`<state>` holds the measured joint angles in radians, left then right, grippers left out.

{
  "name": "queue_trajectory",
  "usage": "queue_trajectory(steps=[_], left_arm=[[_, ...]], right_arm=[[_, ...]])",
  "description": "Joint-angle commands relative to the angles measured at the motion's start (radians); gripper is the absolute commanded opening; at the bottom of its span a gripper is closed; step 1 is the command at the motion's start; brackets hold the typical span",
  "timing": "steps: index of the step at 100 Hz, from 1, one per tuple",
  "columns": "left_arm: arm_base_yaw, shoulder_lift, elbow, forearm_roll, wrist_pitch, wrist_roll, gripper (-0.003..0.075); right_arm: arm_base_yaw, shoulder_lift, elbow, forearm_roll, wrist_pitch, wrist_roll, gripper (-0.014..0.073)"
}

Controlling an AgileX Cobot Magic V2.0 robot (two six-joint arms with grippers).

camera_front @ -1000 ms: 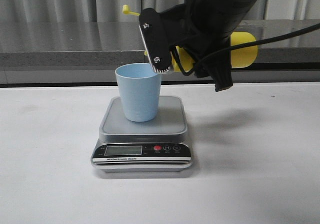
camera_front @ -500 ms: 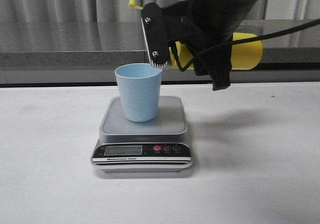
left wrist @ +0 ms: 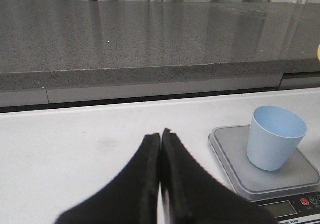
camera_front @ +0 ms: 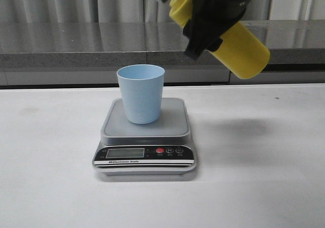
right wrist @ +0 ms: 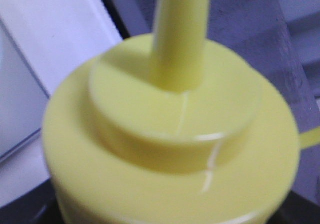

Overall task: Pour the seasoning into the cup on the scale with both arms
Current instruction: 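Tilt the yellow bottle upright and move it back beside the scale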

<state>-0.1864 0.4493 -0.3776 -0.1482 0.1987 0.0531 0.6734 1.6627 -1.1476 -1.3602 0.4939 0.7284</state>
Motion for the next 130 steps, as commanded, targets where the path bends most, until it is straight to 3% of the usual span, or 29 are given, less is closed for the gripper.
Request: queue_trajectory(steps=[1,24,45,61,78,90,130], left_arm=[[0.004,0.006,-0.028,-0.006,-0.084,-0.008,-0.0020],[0.004,0.006,-0.028,-0.006,-0.084,-0.008,-0.0020],[0.004,0.006,-0.028,-0.006,-0.084,-0.008,-0.0020],[0.004,0.006,-0.028,-0.006,-0.084,-0.008,-0.0020],[0.004,0.006,-0.028,-0.006,-0.084,-0.008,-0.0020],[0.004,0.006,-0.028,-0.006,-0.084,-0.008,-0.0020],[0.004,0.006,-0.028,-0.006,-0.084,-0.008,-0.0020]], right_arm=[[-0.032,-0.077,-0.036,-0.037,-0.002,0.149,0.0199],[-0.140,-0.147,0.037,-0.025,-0.173,0.413,0.0192],[-0.225,-0.166,0.116,-0.050,-0.325,0.514,0.0192],[-0.275,-0.166,0.172,-0.054,-0.441,0.525,0.0188],[-0.331,-0.166,0.189,-0.057,-0.568,0.525,0.0112],[-0.371,-0.166,0.189,-0.057,-0.661,0.525,0.0104],[-0.436,-0.166,0.189,-0.057,-0.743,0.518,0.0104]])
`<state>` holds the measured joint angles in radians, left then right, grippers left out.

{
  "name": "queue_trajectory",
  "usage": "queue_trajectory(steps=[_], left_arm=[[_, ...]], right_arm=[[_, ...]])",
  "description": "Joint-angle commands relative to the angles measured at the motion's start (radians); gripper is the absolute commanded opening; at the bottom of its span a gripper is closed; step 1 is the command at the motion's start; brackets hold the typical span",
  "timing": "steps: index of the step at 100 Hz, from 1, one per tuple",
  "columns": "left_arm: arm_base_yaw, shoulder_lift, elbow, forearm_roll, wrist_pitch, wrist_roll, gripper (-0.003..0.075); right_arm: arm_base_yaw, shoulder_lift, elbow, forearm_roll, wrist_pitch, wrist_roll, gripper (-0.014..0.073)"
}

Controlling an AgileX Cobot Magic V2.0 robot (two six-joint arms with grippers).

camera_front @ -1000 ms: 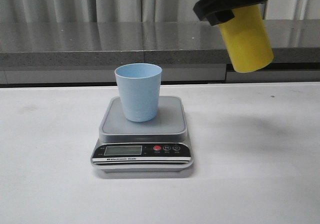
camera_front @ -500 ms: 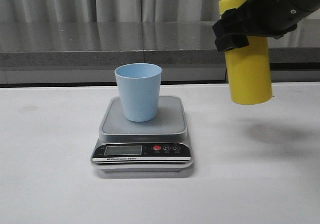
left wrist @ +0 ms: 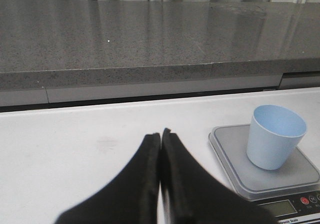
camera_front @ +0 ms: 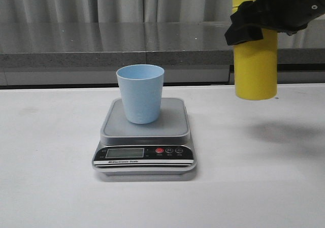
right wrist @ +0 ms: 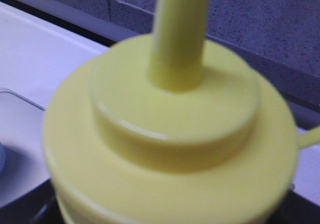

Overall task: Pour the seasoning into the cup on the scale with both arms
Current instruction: 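Tilt the yellow bottle upright and move it back beside the scale, then lower the yellow bottle onto the table with the right gripper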

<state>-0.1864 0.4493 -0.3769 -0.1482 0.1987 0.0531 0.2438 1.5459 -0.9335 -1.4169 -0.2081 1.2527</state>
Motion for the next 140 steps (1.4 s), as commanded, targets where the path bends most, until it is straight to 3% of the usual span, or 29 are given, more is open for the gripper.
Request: queue_trajectory(steps=[1,27,34,41,64,81,101,140], left_arm=[[0.004,0.006,-0.029,-0.006,-0.084,-0.008,-0.0020],[0.004,0.006,-0.029,-0.006,-0.084,-0.008,-0.0020],[0.004,0.006,-0.029,-0.006,-0.084,-0.008,-0.0020],[0.004,0.006,-0.029,-0.006,-0.084,-0.008,-0.0020],[0.004,0.006,-0.029,-0.006,-0.084,-0.008,-0.0020],[0.004,0.006,-0.029,-0.006,-0.084,-0.008,-0.0020],[0.004,0.006,-0.029,-0.006,-0.084,-0.008,-0.0020],[0.004,0.006,-0.029,-0.006,-0.084,-0.008,-0.0020]], right_arm=[[-0.007,-0.049,-0.025,0.001,-0.042,-0.007,0.0104],[-0.008,-0.049,-0.025,0.002,-0.060,-0.011,0.0104],[-0.017,-0.049,-0.025,0.054,-0.073,-0.052,0.0104],[-0.019,-0.048,-0.021,0.181,-0.091,-0.167,0.0104],[-0.029,-0.048,0.061,0.722,-0.215,-0.740,0.0104],[-0.029,-0.046,0.186,0.938,-0.379,-0.989,0.0104],[-0.028,-0.011,0.299,1.095,-0.587,-1.091,0.0104],[-0.028,0.122,0.322,1.099,-0.752,-1.114,0.0104]])
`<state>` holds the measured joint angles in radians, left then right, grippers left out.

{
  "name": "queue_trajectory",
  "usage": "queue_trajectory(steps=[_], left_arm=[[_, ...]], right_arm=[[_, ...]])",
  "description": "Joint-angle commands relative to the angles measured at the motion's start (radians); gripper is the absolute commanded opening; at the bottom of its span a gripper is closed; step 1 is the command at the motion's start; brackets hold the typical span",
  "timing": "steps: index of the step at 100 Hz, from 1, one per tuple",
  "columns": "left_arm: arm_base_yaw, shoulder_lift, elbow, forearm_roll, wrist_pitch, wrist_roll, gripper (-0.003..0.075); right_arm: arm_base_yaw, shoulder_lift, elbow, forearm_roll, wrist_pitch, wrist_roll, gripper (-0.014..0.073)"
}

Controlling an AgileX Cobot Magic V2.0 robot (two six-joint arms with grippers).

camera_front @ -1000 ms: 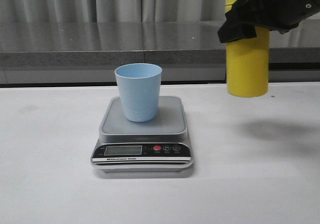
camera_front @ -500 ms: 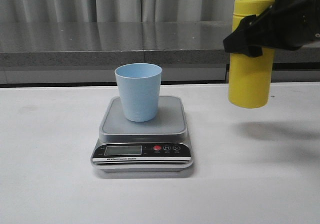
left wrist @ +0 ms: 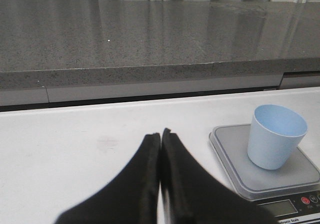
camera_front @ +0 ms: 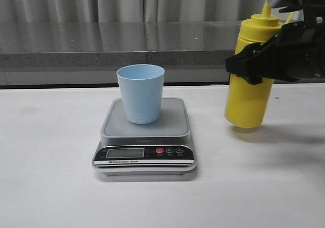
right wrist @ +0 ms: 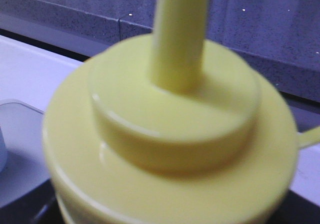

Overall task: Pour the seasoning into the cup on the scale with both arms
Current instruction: 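Lower the yellow bottle onto the table with the right gripper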

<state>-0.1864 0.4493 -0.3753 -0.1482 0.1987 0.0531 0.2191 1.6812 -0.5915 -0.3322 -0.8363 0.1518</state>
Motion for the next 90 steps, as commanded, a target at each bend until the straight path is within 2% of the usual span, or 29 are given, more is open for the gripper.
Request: queue_trajectory(steps=[1,43,57,81,90], left_arm=[[0.004,0.006,-0.031,-0.006,-0.084,-0.008,-0.0020],[0.004,0.006,-0.031,-0.006,-0.084,-0.008,-0.0020],[0.004,0.006,-0.031,-0.006,-0.084,-0.008,-0.0020],[0.004,0.006,-0.031,-0.006,-0.084,-0.008,-0.0020],[0.004,0.006,-0.031,-0.006,-0.084,-0.008,-0.0020]], right_arm=[[-0.004,-0.010,-0.020,0.014,-0.123,-0.013,0.0104],[-0.004,0.050,-0.020,-0.023,-0.122,-0.014,0.0118],[-0.004,0.050,-0.020,-0.023,-0.125,-0.014,0.0213],[-0.003,0.050,-0.020,-0.023,-0.126,-0.014,0.0461],[-0.002,0.050,-0.020,-0.023,-0.126,-0.014,0.0502]])
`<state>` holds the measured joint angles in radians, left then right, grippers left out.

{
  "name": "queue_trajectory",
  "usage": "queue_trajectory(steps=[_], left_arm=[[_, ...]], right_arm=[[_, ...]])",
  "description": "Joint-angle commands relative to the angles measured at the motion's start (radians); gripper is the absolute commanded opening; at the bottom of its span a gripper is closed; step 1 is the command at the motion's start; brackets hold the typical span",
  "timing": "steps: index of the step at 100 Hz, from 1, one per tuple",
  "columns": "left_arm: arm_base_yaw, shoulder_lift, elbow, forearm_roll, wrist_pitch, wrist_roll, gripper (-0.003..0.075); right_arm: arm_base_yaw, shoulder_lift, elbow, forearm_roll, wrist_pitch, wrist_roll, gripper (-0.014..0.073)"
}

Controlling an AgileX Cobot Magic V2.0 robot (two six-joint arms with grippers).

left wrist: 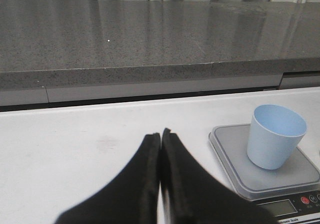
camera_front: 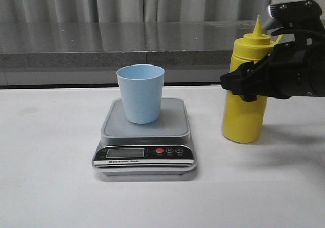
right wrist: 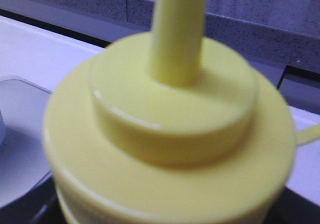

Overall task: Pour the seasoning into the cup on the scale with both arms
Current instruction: 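Lower the yellow bottle onto the table with the right gripper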

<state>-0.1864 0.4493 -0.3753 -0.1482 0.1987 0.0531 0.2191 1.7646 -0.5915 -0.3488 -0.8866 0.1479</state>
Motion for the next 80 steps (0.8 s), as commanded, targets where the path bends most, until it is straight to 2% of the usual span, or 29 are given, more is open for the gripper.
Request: queue_trajectory(steps=[1,80], left_arm=[[0.004,0.006,-0.031,-0.006,-0.084,-0.008,-0.0020],[0.004,0.006,-0.031,-0.006,-0.084,-0.008,-0.0020]], right_arm=[[-0.002,-0.034,-0.020,-0.007,-0.076,-0.010,0.0503],[-0.002,-0.069,0.004,0.024,-0.056,-0.009,0.0505]])
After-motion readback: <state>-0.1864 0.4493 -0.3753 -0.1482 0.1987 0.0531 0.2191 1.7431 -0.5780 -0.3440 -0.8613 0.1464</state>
